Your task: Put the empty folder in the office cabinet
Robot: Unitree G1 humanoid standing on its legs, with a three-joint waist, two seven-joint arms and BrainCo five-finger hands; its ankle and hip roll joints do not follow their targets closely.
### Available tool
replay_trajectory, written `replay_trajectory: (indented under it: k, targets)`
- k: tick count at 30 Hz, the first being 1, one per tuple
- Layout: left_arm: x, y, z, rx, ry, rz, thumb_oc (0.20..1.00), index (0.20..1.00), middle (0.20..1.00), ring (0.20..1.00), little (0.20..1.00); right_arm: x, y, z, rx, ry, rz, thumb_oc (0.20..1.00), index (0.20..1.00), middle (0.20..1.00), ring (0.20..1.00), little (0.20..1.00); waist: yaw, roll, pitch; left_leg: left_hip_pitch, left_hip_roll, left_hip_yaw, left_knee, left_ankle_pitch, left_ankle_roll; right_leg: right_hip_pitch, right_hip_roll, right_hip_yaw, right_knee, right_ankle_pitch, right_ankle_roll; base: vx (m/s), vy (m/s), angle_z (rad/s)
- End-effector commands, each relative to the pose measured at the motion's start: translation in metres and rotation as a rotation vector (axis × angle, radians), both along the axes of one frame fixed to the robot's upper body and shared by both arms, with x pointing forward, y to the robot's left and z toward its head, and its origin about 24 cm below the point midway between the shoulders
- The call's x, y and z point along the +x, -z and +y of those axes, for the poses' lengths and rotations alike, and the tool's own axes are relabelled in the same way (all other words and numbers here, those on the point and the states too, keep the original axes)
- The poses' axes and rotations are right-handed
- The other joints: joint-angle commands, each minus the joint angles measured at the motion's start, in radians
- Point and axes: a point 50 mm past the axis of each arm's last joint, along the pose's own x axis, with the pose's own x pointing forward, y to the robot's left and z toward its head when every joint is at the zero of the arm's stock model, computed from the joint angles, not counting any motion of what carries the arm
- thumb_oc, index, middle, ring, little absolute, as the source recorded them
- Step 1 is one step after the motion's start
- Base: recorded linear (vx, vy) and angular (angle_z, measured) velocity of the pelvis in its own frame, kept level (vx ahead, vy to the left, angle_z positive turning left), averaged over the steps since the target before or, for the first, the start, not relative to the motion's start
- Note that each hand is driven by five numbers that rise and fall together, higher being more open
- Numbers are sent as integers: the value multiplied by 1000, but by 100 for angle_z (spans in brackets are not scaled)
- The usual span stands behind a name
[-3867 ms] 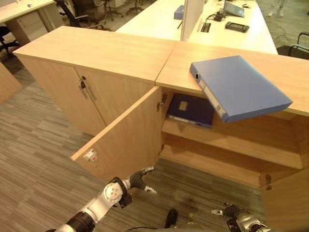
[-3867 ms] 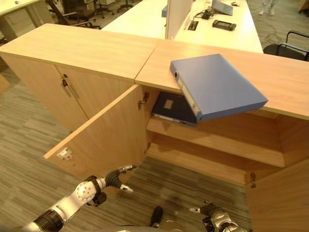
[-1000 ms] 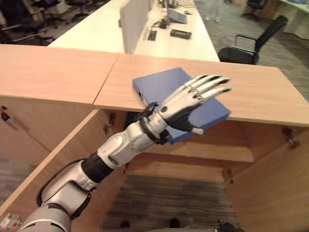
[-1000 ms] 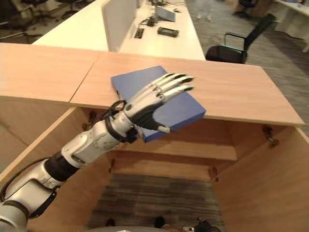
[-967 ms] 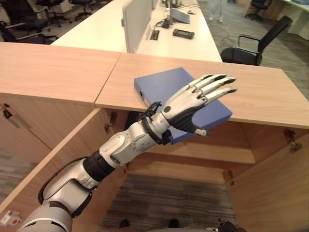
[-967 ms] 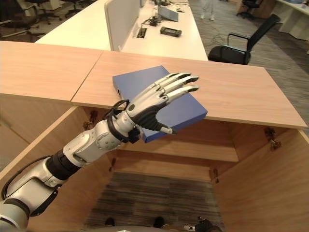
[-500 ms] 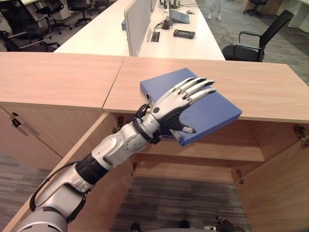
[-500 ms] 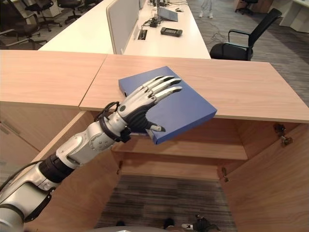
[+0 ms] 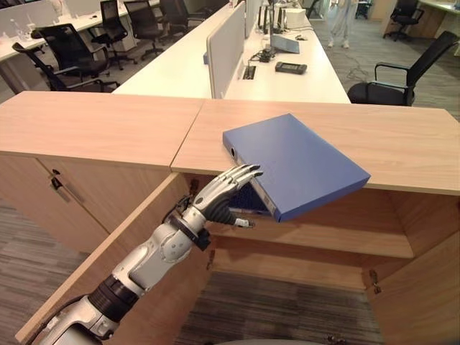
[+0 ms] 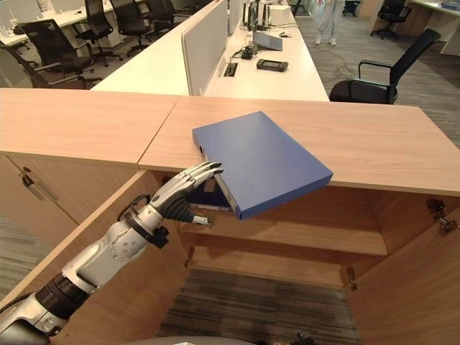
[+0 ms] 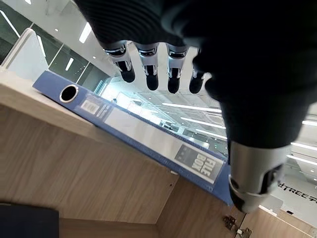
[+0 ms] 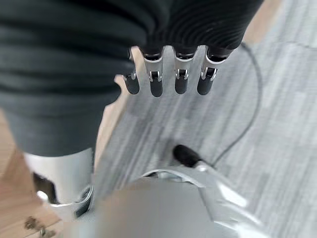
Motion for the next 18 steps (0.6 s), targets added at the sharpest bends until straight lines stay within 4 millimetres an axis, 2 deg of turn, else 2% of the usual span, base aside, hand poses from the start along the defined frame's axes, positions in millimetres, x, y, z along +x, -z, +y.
replay_trajectory:
  k: [1, 9, 11, 18]
  targets:
    - [15, -26, 10, 12, -29, -114, 1000, 1000, 1000, 1000, 1000, 19, -3, 1, -10, -5, -49, 1000, 1000, 1000, 1000, 1000, -7, -69, 7, 48, -60, -28, 2, -114, 39, 0, 14, 29, 7, -28, 43, 6, -14, -4]
    - [30, -6, 9, 61, -108, -107, 1000, 1000, 1000, 1000, 1000, 19, -2, 4, -15, -28, -55, 1000, 1000, 1000, 1000, 1000, -22, -72, 2, 55, -57, -13, 2, -118, 40, -2, 23, 42, 7, -31, 40, 8, -11, -8]
    - [35, 6, 3, 64, -137, -95, 1000, 1000, 1000, 1000, 1000, 20, -2, 5, -21, -37, -63, 1000, 1000, 1000, 1000, 1000, -29, -75, 0, 57, -56, -9, 2, -119, 40, -3, 24, 46, 7, -32, 40, 5, -12, -9]
    - [46, 18, -12, 122, -159, -123, 1000, 1000, 1000, 1000, 1000, 25, -4, 5, -40, -64, -83, 1000, 1000, 1000, 1000, 1000, -48, -79, -2, 58, -52, -1, 2, -122, 39, -8, 29, 56, 7, -33, 39, 0, -8, -2]
